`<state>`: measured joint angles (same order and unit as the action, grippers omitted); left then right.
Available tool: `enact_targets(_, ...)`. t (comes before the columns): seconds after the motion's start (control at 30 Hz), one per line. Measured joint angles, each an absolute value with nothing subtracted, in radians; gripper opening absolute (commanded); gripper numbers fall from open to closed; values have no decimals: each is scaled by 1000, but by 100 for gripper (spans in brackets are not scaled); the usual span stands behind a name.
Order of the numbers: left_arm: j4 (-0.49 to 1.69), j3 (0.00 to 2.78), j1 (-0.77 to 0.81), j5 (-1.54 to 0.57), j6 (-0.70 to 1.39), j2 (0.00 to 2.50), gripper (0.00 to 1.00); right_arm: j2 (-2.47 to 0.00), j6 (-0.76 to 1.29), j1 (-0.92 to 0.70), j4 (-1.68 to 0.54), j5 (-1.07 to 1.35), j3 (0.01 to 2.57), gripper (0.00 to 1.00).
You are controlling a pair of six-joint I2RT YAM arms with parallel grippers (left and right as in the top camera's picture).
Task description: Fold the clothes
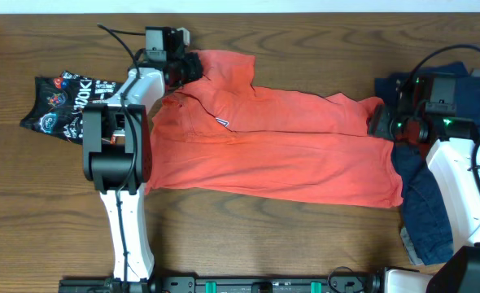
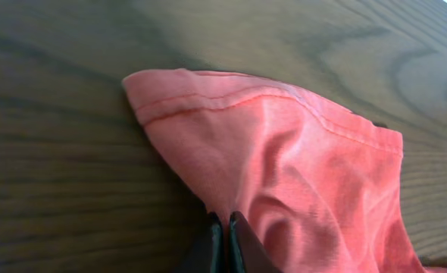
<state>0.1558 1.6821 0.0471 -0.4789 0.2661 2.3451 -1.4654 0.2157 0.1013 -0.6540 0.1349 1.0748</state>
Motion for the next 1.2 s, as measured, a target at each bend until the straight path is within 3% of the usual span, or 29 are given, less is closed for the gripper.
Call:
enact_targets(0.3,265,1682,-22,-585,289,2255,6,-1618,214,101,-358,112,1085,66)
enact_targets(0.67,430,1684,-27,-619,287,2122,6,-1995,180,101,-247,29,1272,64)
enact_targets(0.8,460,1684,-28,-619,280,2123,6,-2052,170,101,-250,22,1316,48)
enact_targets(0.93,465,1684,-29,-618,279,2123,6,-2075,160,101,-278,16,1317,5)
enact_targets(0.97,465,1684,-29,-618,279,2123,6,-2078,159,101,-286,14,1317,1)
enact_targets(1.2,469,1684,-37,-618,279,2123,6,-2080,167,101,-324,4,1324,1)
